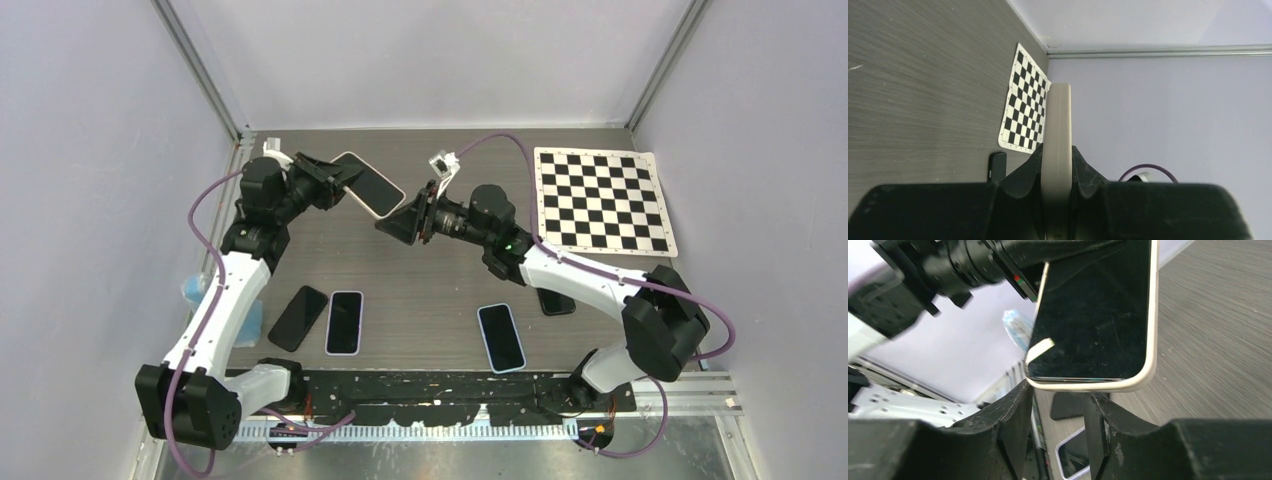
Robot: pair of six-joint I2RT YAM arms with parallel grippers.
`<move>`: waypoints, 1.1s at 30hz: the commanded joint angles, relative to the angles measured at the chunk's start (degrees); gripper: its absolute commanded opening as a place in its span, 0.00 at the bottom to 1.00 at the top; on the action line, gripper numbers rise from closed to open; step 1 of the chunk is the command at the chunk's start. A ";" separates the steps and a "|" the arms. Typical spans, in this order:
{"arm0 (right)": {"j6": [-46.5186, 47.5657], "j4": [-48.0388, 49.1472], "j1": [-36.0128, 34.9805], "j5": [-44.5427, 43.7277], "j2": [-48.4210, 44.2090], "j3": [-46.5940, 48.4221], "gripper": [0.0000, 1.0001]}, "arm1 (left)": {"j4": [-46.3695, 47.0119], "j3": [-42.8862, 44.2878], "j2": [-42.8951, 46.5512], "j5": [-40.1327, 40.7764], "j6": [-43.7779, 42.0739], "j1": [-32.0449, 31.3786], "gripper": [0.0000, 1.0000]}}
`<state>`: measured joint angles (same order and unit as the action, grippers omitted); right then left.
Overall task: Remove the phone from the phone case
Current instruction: Remove the phone case from the phone.
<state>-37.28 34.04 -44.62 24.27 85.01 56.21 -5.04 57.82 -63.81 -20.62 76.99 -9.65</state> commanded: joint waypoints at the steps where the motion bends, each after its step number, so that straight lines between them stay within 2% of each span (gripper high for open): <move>1: 11.73 -10.76 -0.42 -4.41 0.03 0.51 0.50 | 1.20 4.72 0.87 -4.70 2.45 -1.17 0.00; 4: 11.44 -12.93 -0.01 -4.96 -1.25 0.37 0.57 | 0.84 5.77 0.45 -5.31 0.29 -0.27 0.00; 6: 10.64 -14.10 0.71 -3.65 -2.90 -0.94 0.65 | 1.04 6.78 0.02 -6.74 -2.52 1.24 0.00; 7: 10.56 -14.75 1.28 -3.15 -4.37 -1.28 0.72 | 1.04 7.37 -0.13 -7.43 -4.42 1.84 0.00; 9: 10.18 -16.18 2.51 -0.58 -6.84 -2.51 0.80 | 1.12 8.61 -0.65 -9.82 -11.16 2.76 0.00; 13: 7.62 -18.36 6.13 6.95 -11.42 -4.17 0.84 | 2.77 10.31 -1.71 -18.82 -25.38 3.23 0.00; 16: 3.53 -20.77 8.87 14.78 -12.11 -2.34 0.79 | 11.23 8.84 -0.98 -34.21 -33.90 3.18 0.00; 17: 3.09 -21.61 9.08 18.10 -11.95 -1.50 0.78 | 11.21 7.98 -0.22 -36.41 -36.45 3.23 0.00; 19: 2.60 -23.13 9.00 23.26 -11.39 0.47 0.76 | 8.15 7.92 0.92 -36.80 -40.83 3.21 0.00; 21: 2.67 -23.49 8.02 25.83 -10.66 1.77 0.76 | 6.68 8.50 0.94 -38.35 -41.71 3.18 0.00; 25: 4.97 -26.70 5.74 24.91 -8.73 5.32 0.75 | 8.62 9.12 0.18 -43.88 -40.15 3.19 0.00; 27: 4.96 -26.96 4.85 23.57 -7.50 7.50 0.71 | 9.05 9.11 0.33 -44.86 -40.08 3.20 0.00; 32: 5.13 -26.41 3.22 23.64 -4.82 10.43 0.45 | 13.57 7.93 1.20 -45.83 -37.35 3.18 0.00; 33: 5.31 -26.71 3.09 23.85 -3.97 11.30 0.35 | 13.86 8.04 1.03 -46.18 -36.87 3.16 0.00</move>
<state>-32.71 7.42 -40.93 46.78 79.26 63.29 1.21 64.90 -64.90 -62.89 38.35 -6.59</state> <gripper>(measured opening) 0.470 0.162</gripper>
